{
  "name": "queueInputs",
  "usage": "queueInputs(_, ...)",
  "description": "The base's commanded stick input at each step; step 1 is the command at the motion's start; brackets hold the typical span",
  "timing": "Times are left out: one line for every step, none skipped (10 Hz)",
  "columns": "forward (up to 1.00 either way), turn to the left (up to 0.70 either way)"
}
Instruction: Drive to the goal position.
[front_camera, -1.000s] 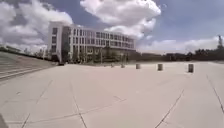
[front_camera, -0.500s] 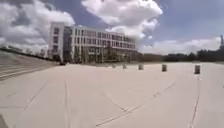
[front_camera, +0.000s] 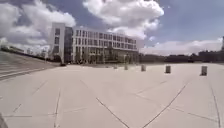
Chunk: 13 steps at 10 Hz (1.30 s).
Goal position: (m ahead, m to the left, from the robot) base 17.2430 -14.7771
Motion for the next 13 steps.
queueInputs(0.7,-0.35)
queueInputs(0.7,-0.25)
queueInputs(0.7,-0.06)
queueInputs(0.7,0.0)
queueInputs(0.7,0.0)
queueInputs(0.7,0.0)
queueInputs(0.7,0.0)
queueInputs(0.7,0.0)
queueInputs(0.7,0.0)
queueInputs(0.7,0.0)
queueInputs(0.7,0.0)
queueInputs(0.7,0.0)
queueInputs(0.7,0.0)
